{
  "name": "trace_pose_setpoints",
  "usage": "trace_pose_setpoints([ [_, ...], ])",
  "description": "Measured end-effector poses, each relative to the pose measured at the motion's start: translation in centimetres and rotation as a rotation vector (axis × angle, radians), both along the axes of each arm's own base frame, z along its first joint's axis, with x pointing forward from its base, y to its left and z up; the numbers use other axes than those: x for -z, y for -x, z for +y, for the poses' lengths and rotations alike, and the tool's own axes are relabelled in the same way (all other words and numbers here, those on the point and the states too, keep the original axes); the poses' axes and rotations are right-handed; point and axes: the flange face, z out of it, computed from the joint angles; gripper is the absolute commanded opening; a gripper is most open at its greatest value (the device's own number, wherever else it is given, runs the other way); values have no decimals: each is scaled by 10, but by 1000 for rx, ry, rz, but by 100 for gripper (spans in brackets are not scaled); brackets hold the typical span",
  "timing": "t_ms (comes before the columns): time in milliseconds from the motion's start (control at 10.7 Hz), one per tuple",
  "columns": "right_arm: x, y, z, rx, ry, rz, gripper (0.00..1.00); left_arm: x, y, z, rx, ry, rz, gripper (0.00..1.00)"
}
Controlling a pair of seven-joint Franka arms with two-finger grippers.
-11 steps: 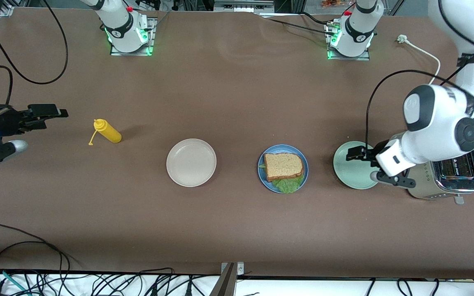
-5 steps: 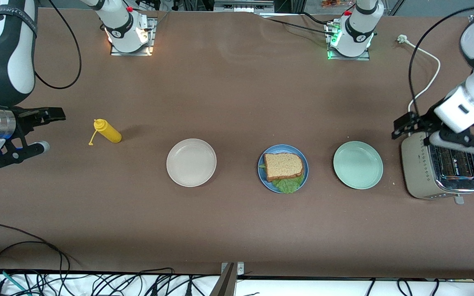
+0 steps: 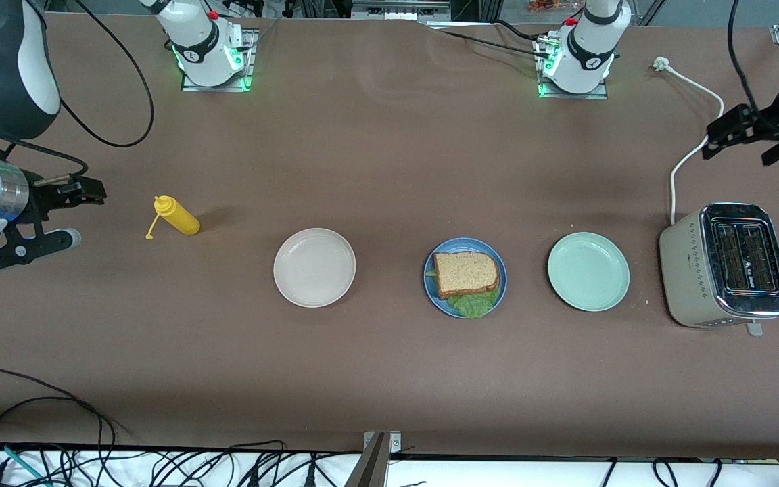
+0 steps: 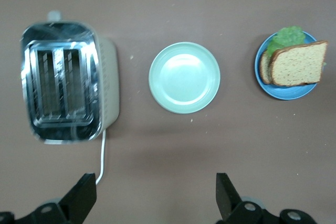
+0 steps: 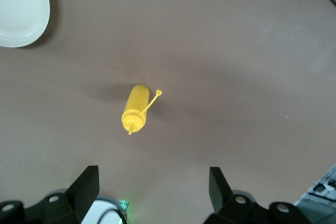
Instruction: Make sandwich in blue plate with both arms
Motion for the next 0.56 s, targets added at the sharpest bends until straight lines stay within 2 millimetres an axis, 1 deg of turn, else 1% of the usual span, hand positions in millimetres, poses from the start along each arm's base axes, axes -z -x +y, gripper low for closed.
trace_pose_setpoints([
  [94,6,1,-1,-9,-2,-34,100,-12,6,1,-62,-27,20,100],
  [281,7,15,8,-32,12,-56,100,-27,14,-6,-170,-56,58,100],
  [374,4,21,13,-39,11,-53,100,-27,16,-10,-210,-60,78,100],
  [561,2,27,20,-39,-20,-48,100,-30,10,-12,-246,-65,104,100],
])
